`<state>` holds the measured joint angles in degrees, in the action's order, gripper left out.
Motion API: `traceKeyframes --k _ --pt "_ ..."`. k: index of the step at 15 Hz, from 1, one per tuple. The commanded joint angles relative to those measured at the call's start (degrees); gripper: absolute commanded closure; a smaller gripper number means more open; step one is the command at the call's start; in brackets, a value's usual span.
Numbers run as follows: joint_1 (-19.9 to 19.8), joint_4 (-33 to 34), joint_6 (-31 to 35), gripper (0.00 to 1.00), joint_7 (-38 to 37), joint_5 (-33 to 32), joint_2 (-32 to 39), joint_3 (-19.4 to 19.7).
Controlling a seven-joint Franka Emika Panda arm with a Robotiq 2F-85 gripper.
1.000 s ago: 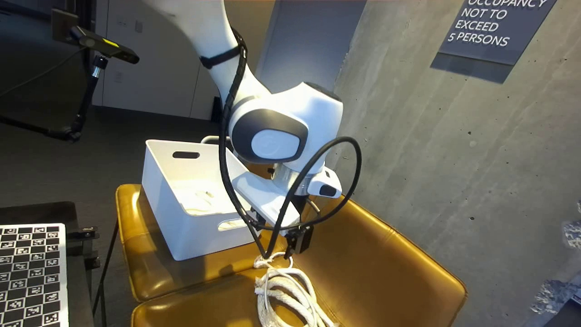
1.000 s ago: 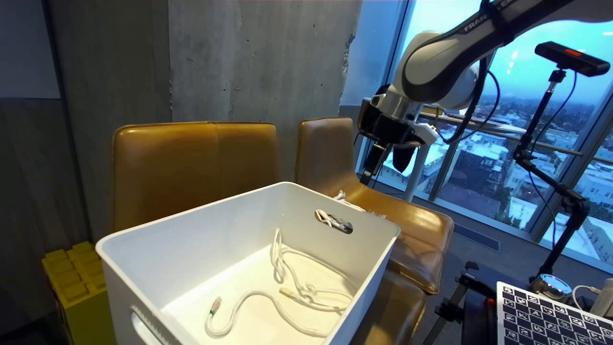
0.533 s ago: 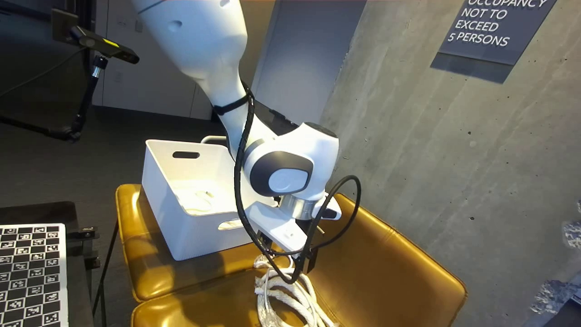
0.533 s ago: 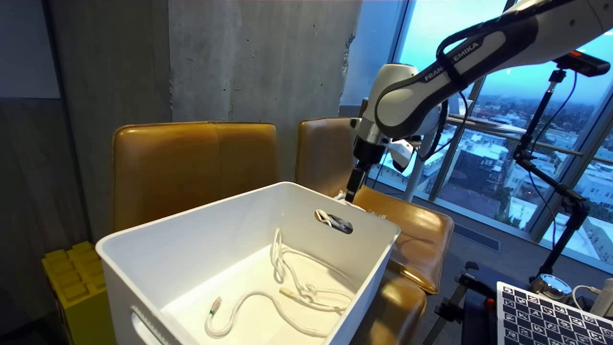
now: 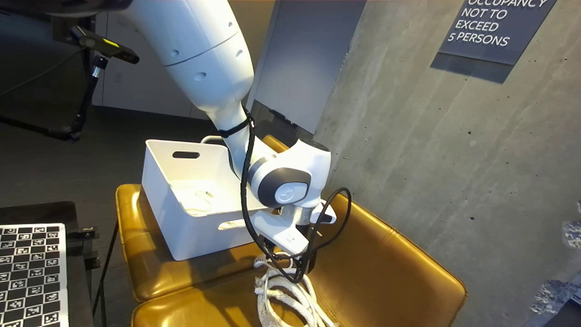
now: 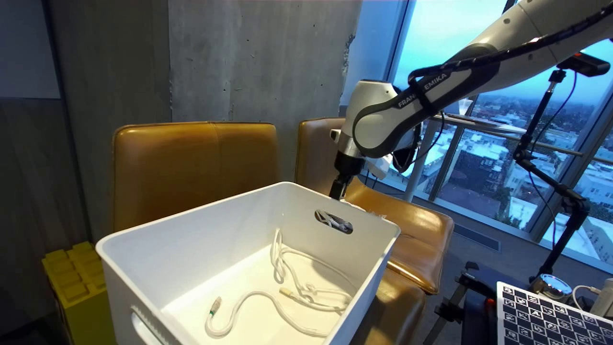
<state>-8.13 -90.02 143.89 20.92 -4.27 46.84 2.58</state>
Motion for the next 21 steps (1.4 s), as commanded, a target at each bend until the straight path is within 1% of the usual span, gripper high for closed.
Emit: traceKeyframes --k 1,2,3,5,6,7,11,13,19,21 --pt "1.23 4.15 -1.16 0.0 -2.45 -2.28 2.88 0.36" --pt "1.47 4.59 -1.19 0.04 -2.72 -2.52 3.3 0.4" --pt "1.69 4.84 -1.18 0.13 -2.94 -2.8 3.7 0.45" --pt "2.02 5.26 -1.17 0.12 -3.19 -3.1 4.25 0.52" --pt "2.26 5.22 -1.13 0.18 -3.44 -3.21 4.42 0.64" --pt "2.45 5.2 -1.06 0.15 -3.6 -3.32 4.63 0.73" --pt "3.39 4.45 -0.46 0.2 -5.0 -4.34 5.2 1.37" --pt "4.04 4.18 -0.27 0.25 -6.0 -5.14 5.41 1.77" --pt "6.14 3.32 -0.24 0.28 -8.18 -6.77 4.62 2.01" --pt "6.99 3.27 -0.41 0.27 -8.73 -7.26 4.36 2.07"
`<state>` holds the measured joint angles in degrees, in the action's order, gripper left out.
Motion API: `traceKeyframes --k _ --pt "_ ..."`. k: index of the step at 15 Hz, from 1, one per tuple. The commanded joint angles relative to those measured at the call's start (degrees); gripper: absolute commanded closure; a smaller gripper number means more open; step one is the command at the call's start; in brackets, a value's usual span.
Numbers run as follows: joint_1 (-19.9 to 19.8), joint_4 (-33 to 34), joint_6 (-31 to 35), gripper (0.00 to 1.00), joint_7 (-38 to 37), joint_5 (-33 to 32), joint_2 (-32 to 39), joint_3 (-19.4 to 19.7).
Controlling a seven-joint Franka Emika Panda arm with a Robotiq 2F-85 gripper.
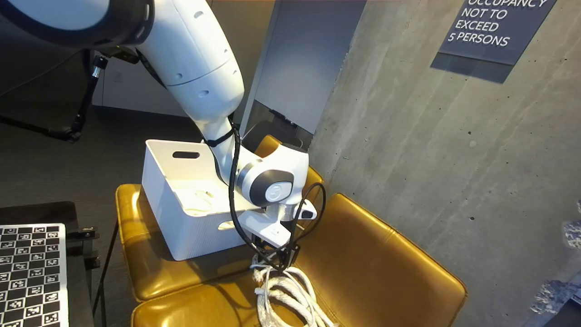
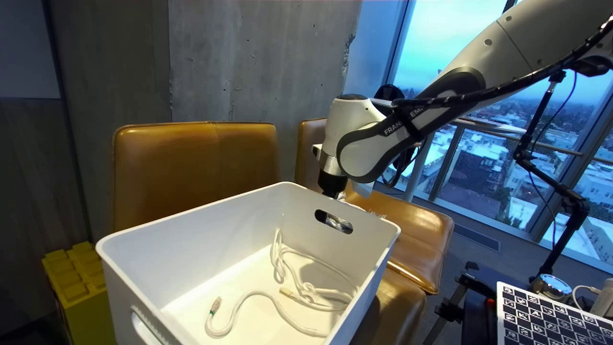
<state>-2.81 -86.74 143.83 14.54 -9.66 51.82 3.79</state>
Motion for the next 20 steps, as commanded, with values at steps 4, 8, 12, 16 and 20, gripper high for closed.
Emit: traceKeyframes --k 4,8,12,16,20 --pt "3.81 -1.54 -0.81 0.24 -4.43 -3.43 -1.75 2.28" --pt "4.73 -7.9 -1.25 0.21 -5.99 -5.85 -7.27 4.35" --pt "2.86 -13.2 -1.11 0.24 -4.65 -6.81 -12.6 5.1" --pt "-0.87 -15.53 -0.74 0.25 -1.19 -4.35 -15.78 2.44" --pt "-3.41 -15.97 -0.13 0.25 2.84 -2.85 -15.33 -0.73"
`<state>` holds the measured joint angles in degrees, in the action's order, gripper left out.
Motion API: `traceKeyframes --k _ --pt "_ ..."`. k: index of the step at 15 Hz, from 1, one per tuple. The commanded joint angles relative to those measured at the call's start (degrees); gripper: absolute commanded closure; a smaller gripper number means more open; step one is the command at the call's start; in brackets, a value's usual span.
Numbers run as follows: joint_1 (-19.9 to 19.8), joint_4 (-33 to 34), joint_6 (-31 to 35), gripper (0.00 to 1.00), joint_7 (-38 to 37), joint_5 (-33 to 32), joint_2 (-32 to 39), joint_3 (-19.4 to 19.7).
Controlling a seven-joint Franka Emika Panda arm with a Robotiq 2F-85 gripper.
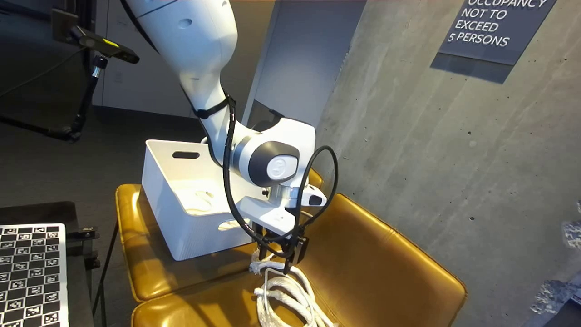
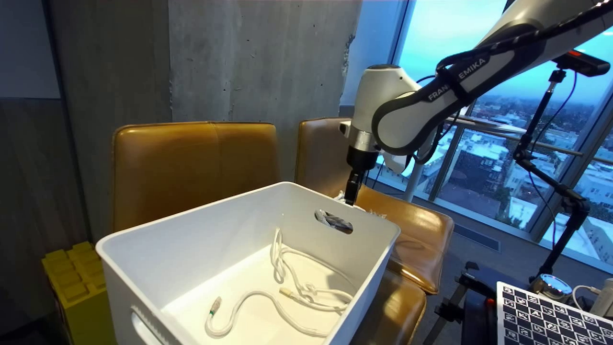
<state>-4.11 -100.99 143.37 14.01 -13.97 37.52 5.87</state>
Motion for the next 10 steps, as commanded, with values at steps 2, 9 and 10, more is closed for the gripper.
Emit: traceKeyframes --k 2,9,10 --pt "-2.48 -1.75 0.37 0.27 4.21 1.19 -0.21 -3.44" --pt "-2.8 0.18 -0.13 0.28 4.71 0.44 3.28 -3.03" --pt "-2.92 0.69 -0.23 0.29 4.9 0.36 3.7 -2.97"
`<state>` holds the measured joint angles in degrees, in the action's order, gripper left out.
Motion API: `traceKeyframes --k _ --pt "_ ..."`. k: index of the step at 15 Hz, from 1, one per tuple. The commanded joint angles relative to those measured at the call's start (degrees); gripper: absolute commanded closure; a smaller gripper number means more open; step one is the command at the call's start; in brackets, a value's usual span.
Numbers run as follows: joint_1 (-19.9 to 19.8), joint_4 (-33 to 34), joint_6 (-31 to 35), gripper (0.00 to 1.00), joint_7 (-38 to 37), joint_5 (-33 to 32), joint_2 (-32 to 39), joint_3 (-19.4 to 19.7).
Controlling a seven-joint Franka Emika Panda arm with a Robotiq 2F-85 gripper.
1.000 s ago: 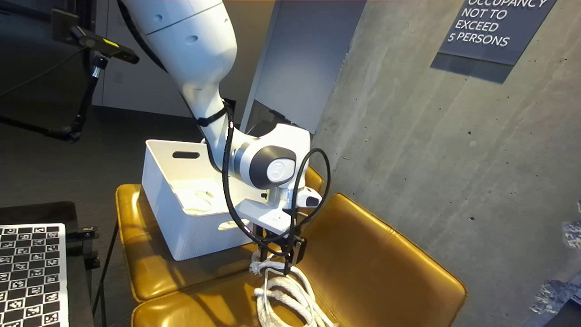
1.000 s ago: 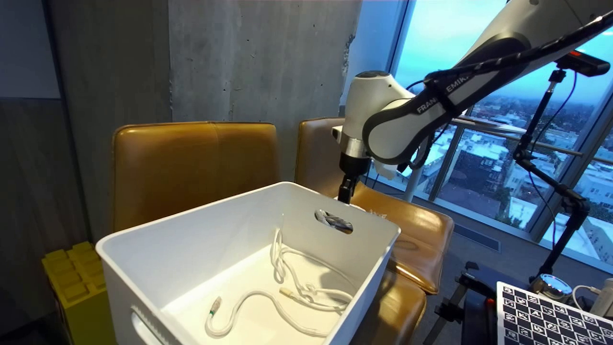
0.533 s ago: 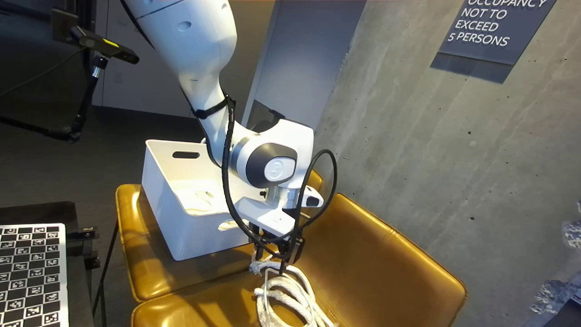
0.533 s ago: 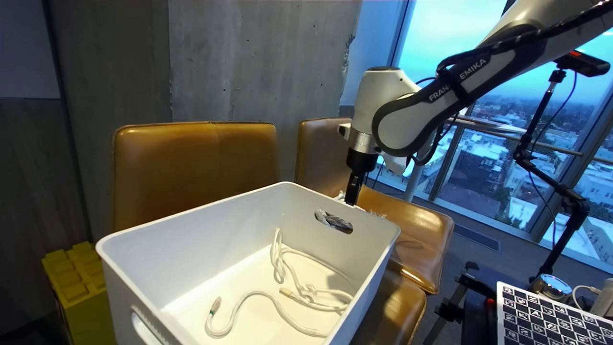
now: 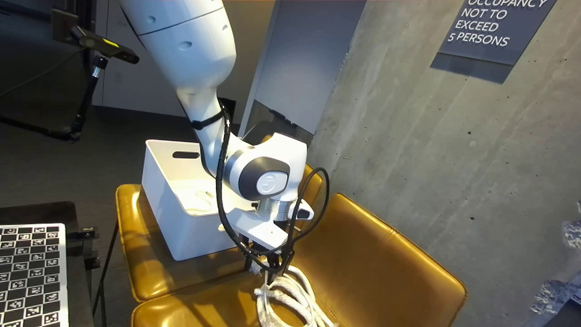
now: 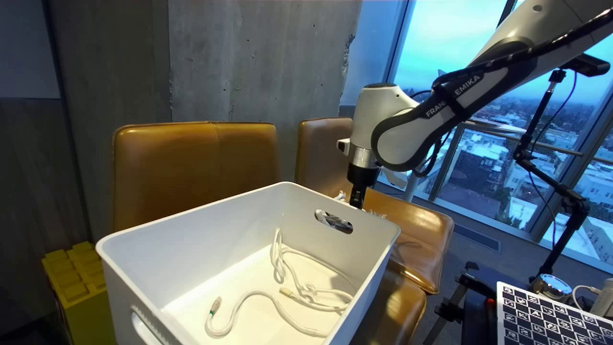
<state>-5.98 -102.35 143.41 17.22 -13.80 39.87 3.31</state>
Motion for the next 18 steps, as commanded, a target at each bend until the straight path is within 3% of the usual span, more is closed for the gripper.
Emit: traceKeyframes --k 1,6,8,9,12,13,14,15,16,18 --pt "-1.11 2.75 -0.21 0.29 1.96 -0.09 1.82 -0.27" --pt "-1.71 6.62 -0.66 0.3 3.69 -0.24 3.53 -0.38" --pt "-1.74 7.29 -0.42 0.55 3.98 -0.36 4.14 -0.32" --pt "-1.76 7.52 -0.36 0.58 4.09 -0.37 4.39 -0.31" --pt "-1.74 7.95 -0.45 0.81 4.35 -0.41 5.05 -0.34" --pt "-1.65 8.05 -0.46 0.82 4.31 -0.47 5.26 -0.3" --pt "-1.59 8.13 -0.49 0.78 4.3 -0.51 5.41 -0.31" --pt "-1.46 8.05 -0.45 0.61 4.2 -0.56 5.44 -0.32" --pt "-1.37 8.04 -0.45 0.53 4.15 -0.59 5.5 -0.33" --pt "-1.11 7.91 -0.4 0.44 4.02 -0.71 5.55 -0.35"
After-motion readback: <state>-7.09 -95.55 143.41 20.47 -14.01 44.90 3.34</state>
